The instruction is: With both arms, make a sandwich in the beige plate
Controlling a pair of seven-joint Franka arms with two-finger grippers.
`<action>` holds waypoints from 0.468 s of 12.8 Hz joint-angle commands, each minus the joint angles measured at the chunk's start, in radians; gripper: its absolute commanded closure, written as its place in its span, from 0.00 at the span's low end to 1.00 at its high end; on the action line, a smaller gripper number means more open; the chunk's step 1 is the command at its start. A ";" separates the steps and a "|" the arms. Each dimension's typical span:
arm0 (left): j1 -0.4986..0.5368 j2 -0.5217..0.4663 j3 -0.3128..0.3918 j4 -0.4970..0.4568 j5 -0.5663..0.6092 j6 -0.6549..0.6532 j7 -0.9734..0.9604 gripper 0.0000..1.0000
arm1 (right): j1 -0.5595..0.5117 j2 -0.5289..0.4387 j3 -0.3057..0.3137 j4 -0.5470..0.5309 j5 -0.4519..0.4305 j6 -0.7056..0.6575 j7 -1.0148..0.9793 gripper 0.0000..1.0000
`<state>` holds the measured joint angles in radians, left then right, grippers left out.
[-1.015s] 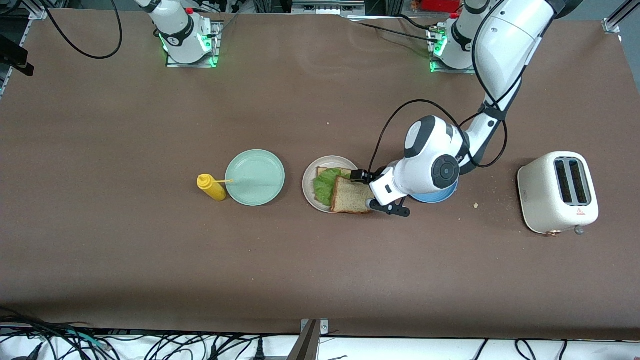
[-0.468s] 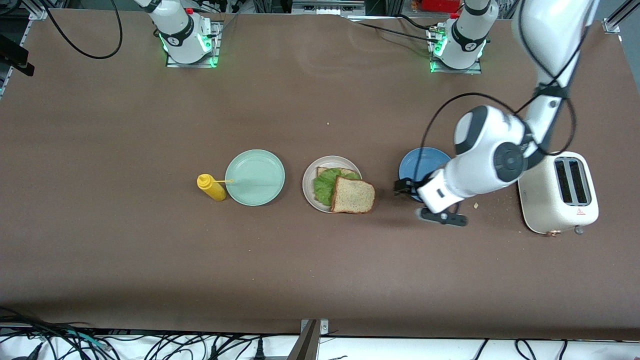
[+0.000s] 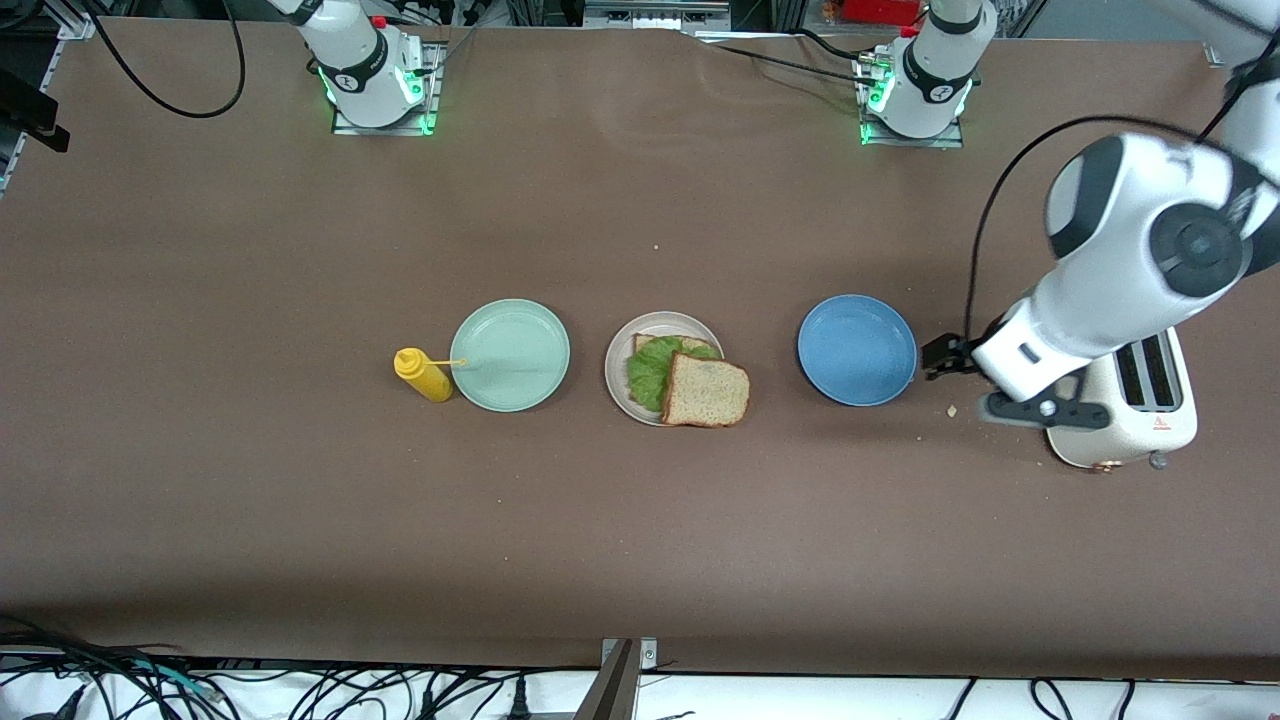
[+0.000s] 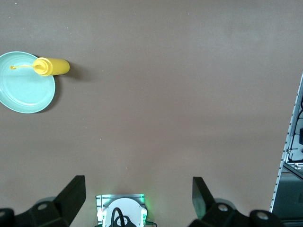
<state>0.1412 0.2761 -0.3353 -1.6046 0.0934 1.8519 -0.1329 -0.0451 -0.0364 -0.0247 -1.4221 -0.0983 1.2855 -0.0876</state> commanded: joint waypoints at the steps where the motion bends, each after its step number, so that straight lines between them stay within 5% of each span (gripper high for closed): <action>1: 0.009 -0.057 -0.007 0.091 0.037 -0.176 -0.014 0.00 | 0.002 -0.002 0.005 0.017 -0.017 -0.020 -0.006 0.00; 3: -0.029 -0.101 0.016 0.103 0.029 -0.215 -0.019 0.00 | 0.002 -0.002 0.005 0.017 -0.017 -0.020 -0.006 0.00; 5: -0.145 -0.161 0.201 0.080 -0.061 -0.215 -0.010 0.00 | 0.002 -0.002 0.005 0.017 -0.017 -0.020 -0.006 0.00; 6: -0.167 -0.181 0.229 0.057 -0.076 -0.217 -0.010 0.00 | 0.002 -0.002 0.005 0.017 -0.017 -0.022 -0.006 0.00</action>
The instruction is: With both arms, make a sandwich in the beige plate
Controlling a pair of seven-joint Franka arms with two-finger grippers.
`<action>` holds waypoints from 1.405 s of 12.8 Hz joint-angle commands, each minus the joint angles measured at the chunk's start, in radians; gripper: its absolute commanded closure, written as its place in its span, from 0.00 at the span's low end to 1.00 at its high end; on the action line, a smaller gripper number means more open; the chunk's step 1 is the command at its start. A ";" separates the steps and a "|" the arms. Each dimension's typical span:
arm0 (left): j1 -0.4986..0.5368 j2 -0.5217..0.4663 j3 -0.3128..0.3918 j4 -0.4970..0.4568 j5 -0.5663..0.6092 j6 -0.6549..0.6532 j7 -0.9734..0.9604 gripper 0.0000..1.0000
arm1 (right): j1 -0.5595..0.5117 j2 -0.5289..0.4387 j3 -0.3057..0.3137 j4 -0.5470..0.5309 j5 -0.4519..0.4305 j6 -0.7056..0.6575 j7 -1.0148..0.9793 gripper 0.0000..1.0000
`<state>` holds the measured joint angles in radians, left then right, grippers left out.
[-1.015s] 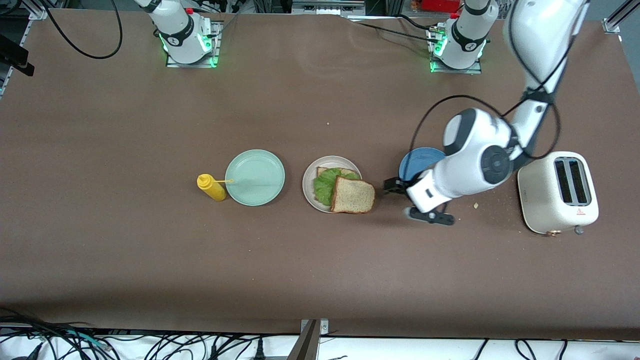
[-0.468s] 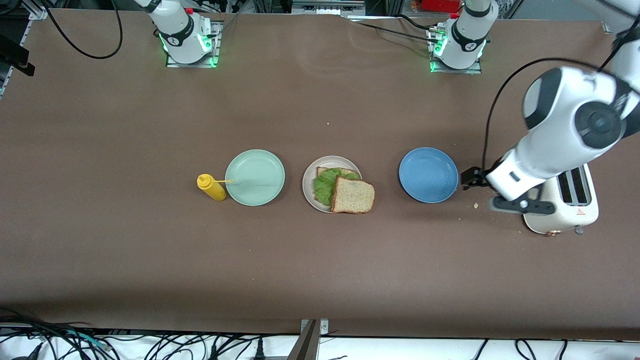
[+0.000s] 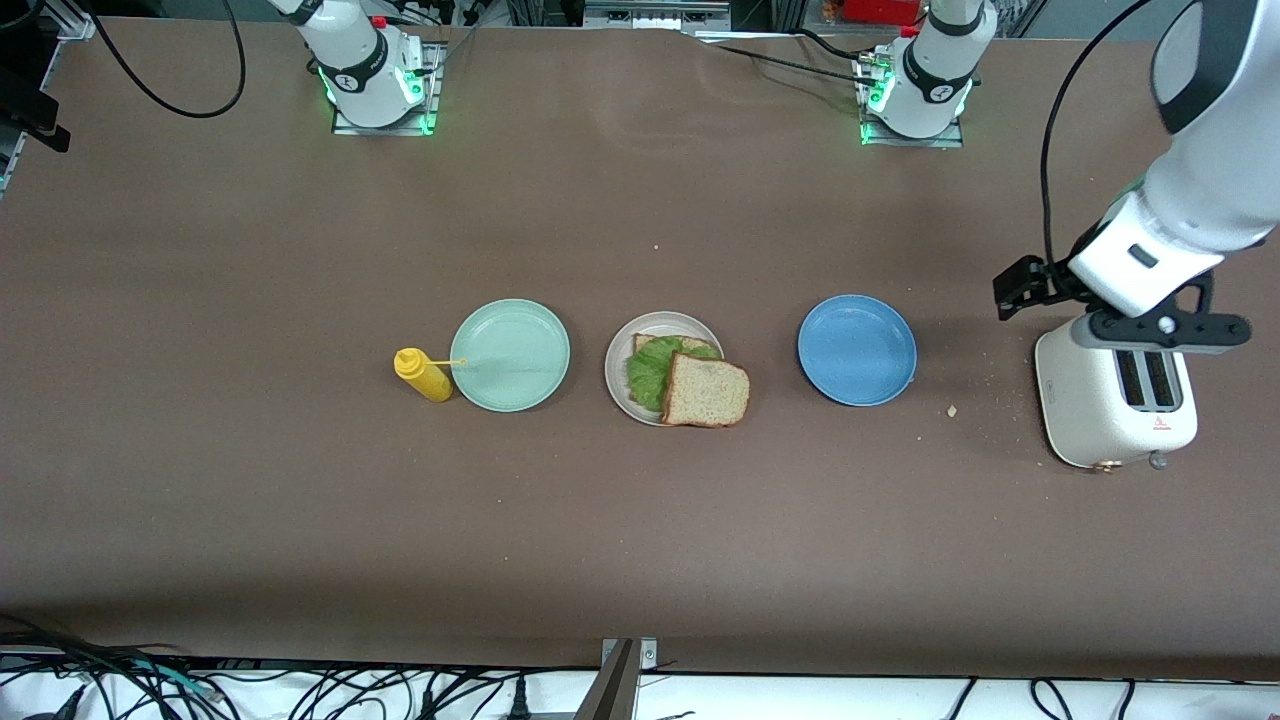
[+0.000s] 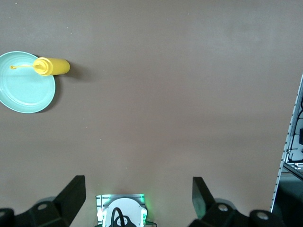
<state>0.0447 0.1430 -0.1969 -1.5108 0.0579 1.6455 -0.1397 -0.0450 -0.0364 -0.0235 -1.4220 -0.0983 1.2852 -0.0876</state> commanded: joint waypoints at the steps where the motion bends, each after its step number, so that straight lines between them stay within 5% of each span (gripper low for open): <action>1: -0.080 -0.078 0.094 -0.058 -0.038 -0.009 -0.006 0.00 | 0.002 -0.002 0.005 0.017 -0.017 -0.021 -0.006 0.00; 6: -0.083 -0.134 0.094 -0.144 -0.032 0.010 -0.001 0.00 | 0.002 -0.004 0.005 0.017 -0.017 -0.027 -0.006 0.00; 18: -0.031 -0.085 0.090 -0.092 -0.032 0.005 0.005 0.00 | 0.002 -0.002 0.004 0.017 -0.017 -0.026 -0.006 0.00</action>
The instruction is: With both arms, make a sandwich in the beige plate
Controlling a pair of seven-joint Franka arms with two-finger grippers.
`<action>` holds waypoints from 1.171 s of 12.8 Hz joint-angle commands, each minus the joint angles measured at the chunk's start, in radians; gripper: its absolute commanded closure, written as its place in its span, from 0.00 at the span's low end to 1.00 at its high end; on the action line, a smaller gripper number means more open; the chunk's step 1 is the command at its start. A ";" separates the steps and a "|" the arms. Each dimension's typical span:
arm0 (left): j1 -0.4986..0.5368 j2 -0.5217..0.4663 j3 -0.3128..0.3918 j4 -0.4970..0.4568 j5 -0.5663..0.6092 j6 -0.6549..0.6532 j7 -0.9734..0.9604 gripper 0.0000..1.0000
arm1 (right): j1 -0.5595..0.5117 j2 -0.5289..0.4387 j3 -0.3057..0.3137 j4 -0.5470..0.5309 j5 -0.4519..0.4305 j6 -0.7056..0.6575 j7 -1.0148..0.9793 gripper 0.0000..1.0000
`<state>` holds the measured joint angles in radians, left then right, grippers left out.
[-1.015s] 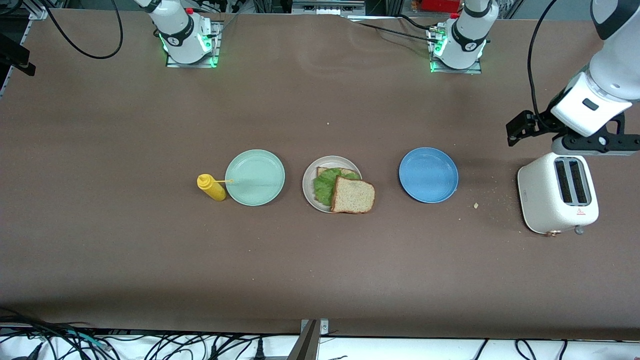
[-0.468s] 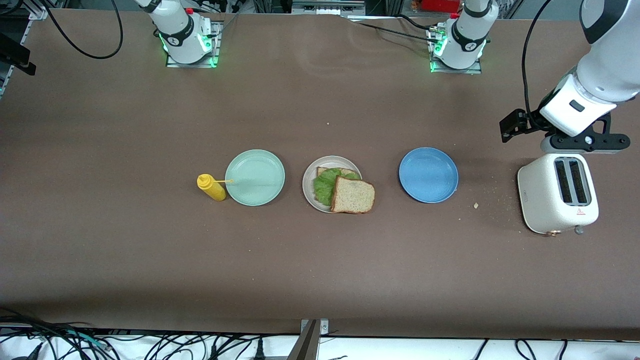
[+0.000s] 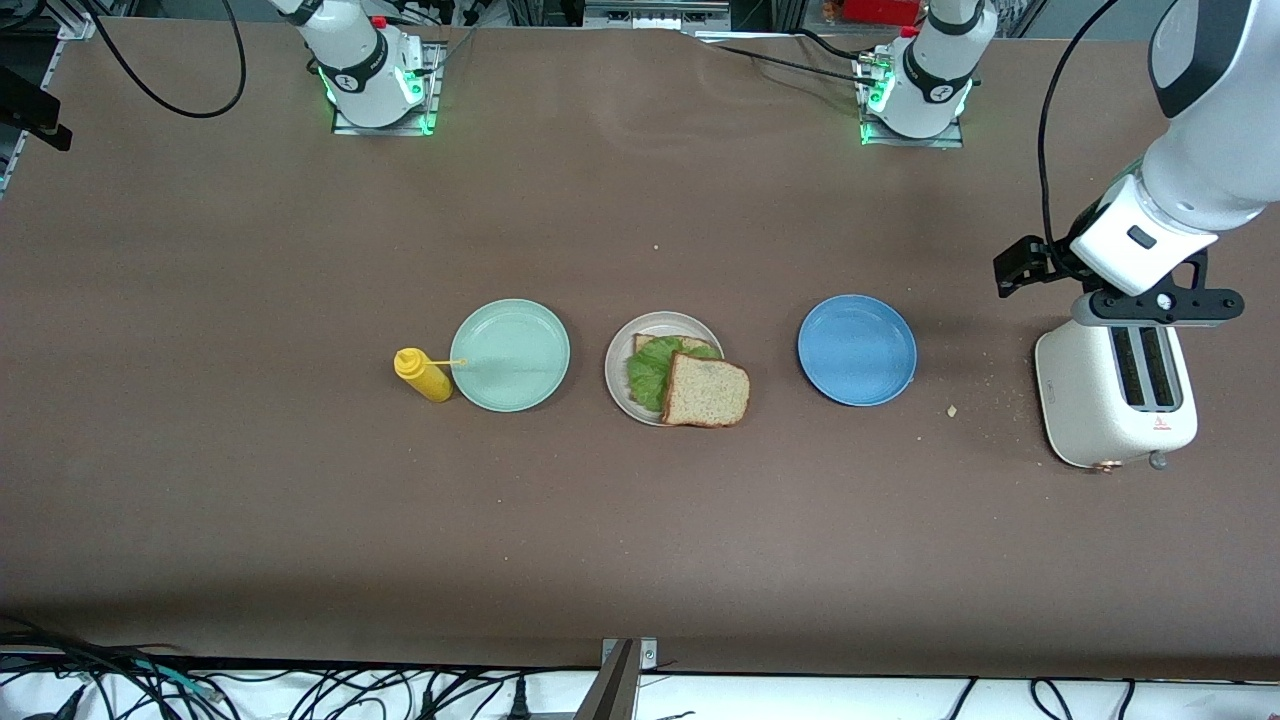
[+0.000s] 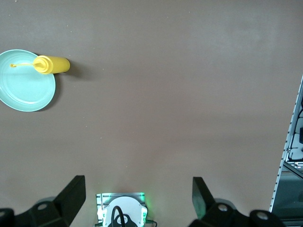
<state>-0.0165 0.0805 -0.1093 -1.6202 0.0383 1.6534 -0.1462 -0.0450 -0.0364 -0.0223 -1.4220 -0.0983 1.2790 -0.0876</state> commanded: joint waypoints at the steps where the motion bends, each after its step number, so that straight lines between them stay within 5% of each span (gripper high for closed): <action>1: 0.030 -0.030 -0.003 0.017 -0.011 -0.003 0.011 0.00 | 0.002 -0.002 0.002 0.017 -0.017 -0.020 -0.006 0.00; 11: 0.013 0.010 -0.015 0.017 0.029 0.043 0.004 0.00 | 0.001 0.007 -0.007 0.018 -0.001 0.005 -0.004 0.00; 15: 0.013 0.005 -0.015 0.016 0.029 0.039 -0.001 0.00 | 0.033 0.022 0.024 0.020 -0.084 0.080 0.182 0.00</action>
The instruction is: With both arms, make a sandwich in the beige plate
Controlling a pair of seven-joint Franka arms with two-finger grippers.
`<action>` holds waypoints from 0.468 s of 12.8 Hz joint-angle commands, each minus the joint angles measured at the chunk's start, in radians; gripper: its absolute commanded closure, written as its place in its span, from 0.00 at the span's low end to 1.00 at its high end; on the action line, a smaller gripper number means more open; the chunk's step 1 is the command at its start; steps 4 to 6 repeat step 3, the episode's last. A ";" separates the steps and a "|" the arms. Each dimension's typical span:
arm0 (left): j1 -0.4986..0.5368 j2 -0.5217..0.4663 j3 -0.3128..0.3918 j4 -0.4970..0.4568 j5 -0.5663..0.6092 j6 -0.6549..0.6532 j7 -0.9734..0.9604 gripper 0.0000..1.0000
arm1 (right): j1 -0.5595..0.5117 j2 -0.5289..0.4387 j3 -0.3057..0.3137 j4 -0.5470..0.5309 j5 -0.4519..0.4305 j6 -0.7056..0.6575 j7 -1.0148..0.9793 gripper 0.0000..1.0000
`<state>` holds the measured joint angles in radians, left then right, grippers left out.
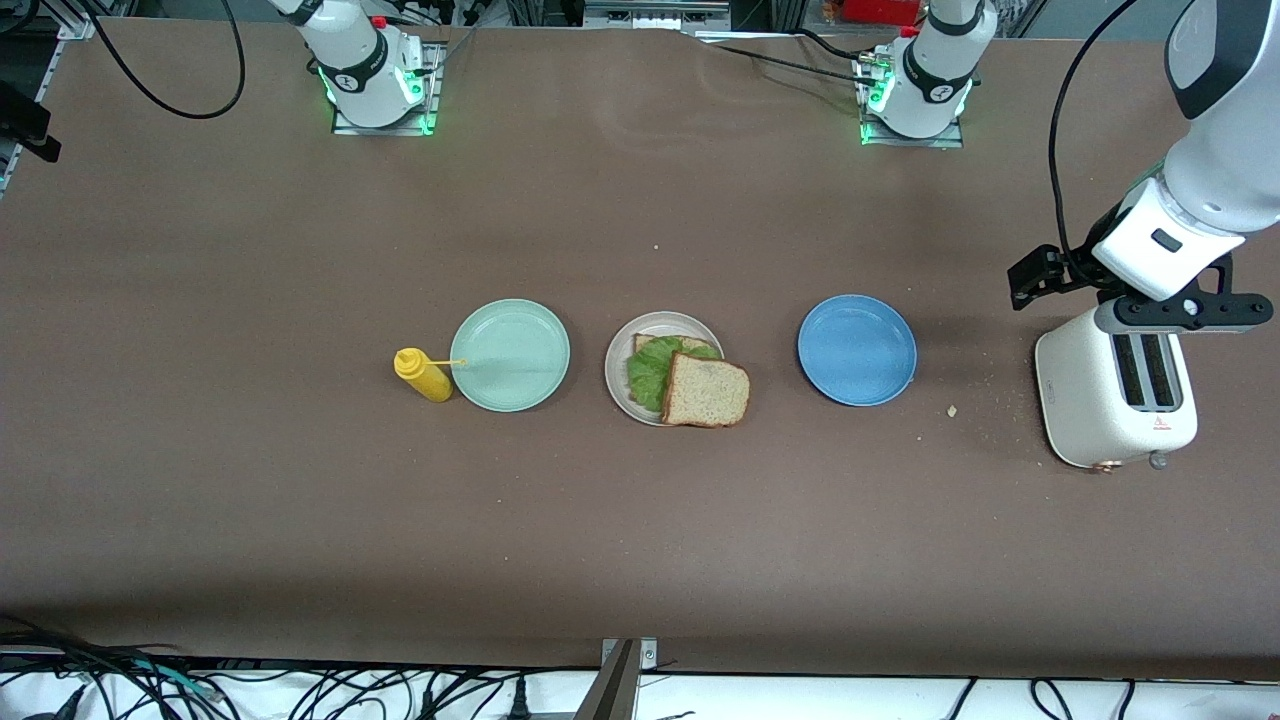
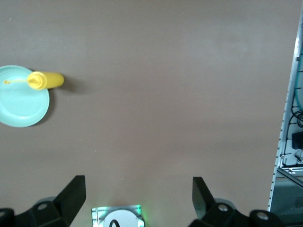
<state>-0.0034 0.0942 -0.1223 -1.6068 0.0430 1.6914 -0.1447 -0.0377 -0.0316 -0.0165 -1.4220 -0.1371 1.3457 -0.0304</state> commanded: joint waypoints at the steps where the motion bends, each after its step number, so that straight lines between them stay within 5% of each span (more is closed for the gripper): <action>1: 0.006 -0.011 -0.002 0.002 0.025 -0.010 -0.001 0.00 | 0.027 0.027 0.021 0.020 -0.041 0.013 0.224 0.00; 6: 0.010 -0.017 0.000 0.004 0.025 -0.018 0.001 0.00 | 0.025 0.025 0.027 0.020 -0.041 0.015 0.253 0.00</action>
